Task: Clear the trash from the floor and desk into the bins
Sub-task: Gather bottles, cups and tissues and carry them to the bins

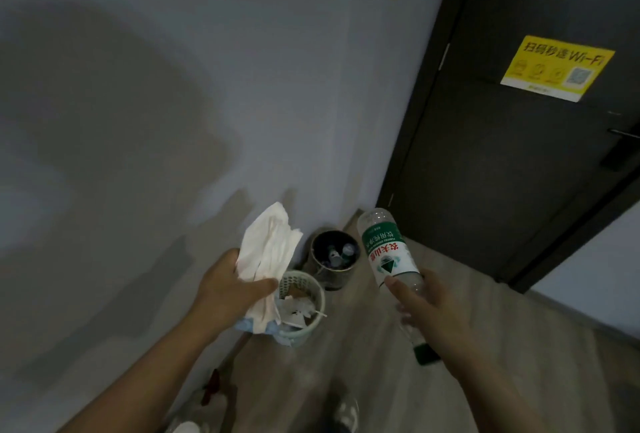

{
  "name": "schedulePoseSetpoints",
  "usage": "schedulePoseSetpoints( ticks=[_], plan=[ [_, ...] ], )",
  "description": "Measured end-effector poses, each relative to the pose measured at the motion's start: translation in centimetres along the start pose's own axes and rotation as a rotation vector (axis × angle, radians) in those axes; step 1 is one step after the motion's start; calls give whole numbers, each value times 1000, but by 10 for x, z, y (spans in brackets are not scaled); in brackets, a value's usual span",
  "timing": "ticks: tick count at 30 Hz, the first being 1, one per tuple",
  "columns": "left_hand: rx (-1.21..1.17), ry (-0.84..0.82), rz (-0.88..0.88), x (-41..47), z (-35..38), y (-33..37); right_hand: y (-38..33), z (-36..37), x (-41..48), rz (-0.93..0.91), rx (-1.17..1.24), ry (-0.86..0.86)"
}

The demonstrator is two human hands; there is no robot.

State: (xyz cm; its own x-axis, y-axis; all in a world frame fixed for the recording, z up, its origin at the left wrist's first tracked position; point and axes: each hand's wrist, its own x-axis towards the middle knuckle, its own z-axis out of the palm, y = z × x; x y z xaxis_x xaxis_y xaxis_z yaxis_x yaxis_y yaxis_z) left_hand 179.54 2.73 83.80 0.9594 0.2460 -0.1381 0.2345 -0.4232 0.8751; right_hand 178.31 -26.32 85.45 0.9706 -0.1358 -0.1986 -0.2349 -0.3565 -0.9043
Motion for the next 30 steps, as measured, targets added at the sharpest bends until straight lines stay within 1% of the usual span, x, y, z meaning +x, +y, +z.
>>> schedulePoseSetpoints(
  ticks=[6,8,11,16,20,23,26,30],
  plan=[
    [64,19,-79,99,49,2,8,7,135,38,30,-90],
    [59,28,-141,126,66,5,9,6,177,82,31,-112],
    [67,22,-228,164,92,7,11,6,233,96,29,-159],
    [109,-7,-416,226,127,-19,34,20,309,151,-58,-215],
    [207,-82,-554,280,154,-62,67,47,360,251,-119,-237],
    [285,-152,-590,309,172,-101,94,68,389,319,-176,-228],
    [296,-234,-639,336,200,-152,132,94,422,383,-234,-227],
    [318,-266,-700,365,235,-214,188,122,454,427,-302,-252]
  ],
)
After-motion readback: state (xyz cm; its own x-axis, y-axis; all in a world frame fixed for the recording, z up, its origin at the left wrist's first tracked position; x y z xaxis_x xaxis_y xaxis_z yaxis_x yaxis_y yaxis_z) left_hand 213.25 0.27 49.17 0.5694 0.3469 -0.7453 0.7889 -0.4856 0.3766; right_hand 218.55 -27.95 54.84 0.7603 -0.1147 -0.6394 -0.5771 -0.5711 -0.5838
